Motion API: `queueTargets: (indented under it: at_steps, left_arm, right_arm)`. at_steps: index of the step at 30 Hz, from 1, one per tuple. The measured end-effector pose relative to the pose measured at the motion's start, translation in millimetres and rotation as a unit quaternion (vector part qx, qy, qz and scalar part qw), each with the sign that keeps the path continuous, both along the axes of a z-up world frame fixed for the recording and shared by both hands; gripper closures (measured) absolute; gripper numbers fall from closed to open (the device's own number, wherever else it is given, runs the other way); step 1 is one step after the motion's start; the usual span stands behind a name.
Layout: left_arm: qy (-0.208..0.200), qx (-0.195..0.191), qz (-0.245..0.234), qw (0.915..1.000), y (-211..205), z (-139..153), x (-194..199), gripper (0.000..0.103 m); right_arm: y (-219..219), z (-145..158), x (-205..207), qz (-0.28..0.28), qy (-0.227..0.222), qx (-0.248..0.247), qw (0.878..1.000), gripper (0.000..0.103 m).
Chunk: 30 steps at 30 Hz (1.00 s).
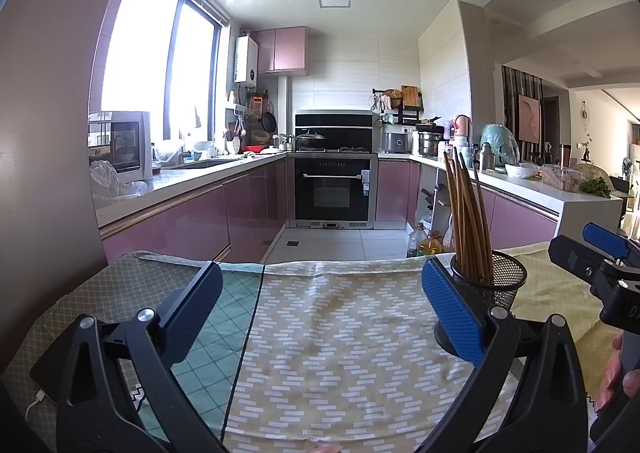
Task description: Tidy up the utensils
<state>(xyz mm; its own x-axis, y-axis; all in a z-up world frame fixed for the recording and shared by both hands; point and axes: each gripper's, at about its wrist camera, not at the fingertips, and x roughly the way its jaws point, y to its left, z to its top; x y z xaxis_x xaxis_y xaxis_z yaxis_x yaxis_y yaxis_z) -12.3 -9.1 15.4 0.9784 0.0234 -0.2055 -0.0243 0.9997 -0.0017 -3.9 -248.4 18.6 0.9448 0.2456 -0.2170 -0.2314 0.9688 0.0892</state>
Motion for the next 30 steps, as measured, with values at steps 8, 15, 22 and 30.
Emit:
queueTargets:
  at_steps: [8, 15, 22, 30]
  left_arm:
    - [-0.001, 0.0, 0.0, 1.0, -2, 1, 1, 0.005]
    - [-0.002, -0.001, 0.0, 1.0, -1, 2, 0, 0.005]
    - [0.002, 0.007, -0.001, 1.0, -5, 3, 3, 0.005]
    - [0.086, 0.001, -0.001, 0.9963, 6, -11, 31, 0.005]
  right_arm:
    - [0, -2, -1, 0.0, 0.0, 0.001, 1.0, 0.007]
    - [0, -2, -1, 0.001, 0.002, 0.0, 1.0, 0.007]
    - [-1, -4, 0, 0.001, 0.006, -0.004, 1.0, 0.007]
    - [-54, -40, 60, -0.066, 0.183, -0.056, 0.979, 0.007]
